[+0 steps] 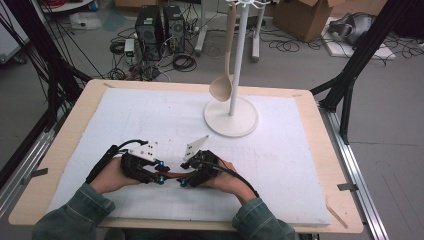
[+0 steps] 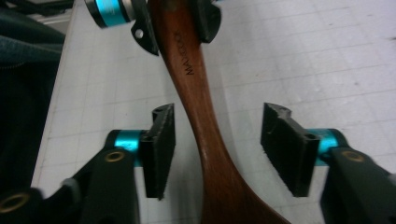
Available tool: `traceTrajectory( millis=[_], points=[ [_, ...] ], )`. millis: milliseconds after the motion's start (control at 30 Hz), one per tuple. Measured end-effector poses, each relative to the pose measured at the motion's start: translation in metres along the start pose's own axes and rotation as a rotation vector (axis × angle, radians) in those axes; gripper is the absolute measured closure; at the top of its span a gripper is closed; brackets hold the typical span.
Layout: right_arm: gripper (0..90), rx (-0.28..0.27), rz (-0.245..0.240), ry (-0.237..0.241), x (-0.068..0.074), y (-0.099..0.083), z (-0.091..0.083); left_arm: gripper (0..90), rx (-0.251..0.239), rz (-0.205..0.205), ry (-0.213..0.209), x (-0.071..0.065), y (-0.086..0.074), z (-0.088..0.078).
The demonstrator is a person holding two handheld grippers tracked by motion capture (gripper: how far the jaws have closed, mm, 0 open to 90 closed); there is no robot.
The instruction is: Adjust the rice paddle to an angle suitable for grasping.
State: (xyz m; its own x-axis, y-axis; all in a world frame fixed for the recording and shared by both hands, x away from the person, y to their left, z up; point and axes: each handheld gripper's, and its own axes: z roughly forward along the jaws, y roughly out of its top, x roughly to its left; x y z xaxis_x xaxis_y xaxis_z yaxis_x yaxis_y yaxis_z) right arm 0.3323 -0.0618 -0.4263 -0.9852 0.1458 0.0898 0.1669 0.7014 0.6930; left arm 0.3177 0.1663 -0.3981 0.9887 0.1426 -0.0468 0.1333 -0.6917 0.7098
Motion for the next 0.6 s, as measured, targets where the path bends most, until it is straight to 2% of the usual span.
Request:
traceTrajectory(
  millis=[200,400,500,600],
  points=[
    [66.7,0.003,-0.002,0.041,-0.002,-0.001,0.0,67.8,-0.003,-0.008,0.0,0.0,0.0,0.0],
    [73.2,-0.009,-0.019,0.062,-0.001,0.0,-0.001,65.4,-0.031,-0.035,0.003,0.004,-0.001,-0.006],
    [76.4,-0.009,-0.027,0.058,-0.001,0.0,-0.002,58.5,-0.044,-0.053,0.015,0.007,-0.003,-0.013],
    [76.8,-0.011,-0.018,0.062,-0.001,0.0,-0.003,55.2,-0.088,-0.066,0.018,0.008,-0.004,-0.02]
  ],
)
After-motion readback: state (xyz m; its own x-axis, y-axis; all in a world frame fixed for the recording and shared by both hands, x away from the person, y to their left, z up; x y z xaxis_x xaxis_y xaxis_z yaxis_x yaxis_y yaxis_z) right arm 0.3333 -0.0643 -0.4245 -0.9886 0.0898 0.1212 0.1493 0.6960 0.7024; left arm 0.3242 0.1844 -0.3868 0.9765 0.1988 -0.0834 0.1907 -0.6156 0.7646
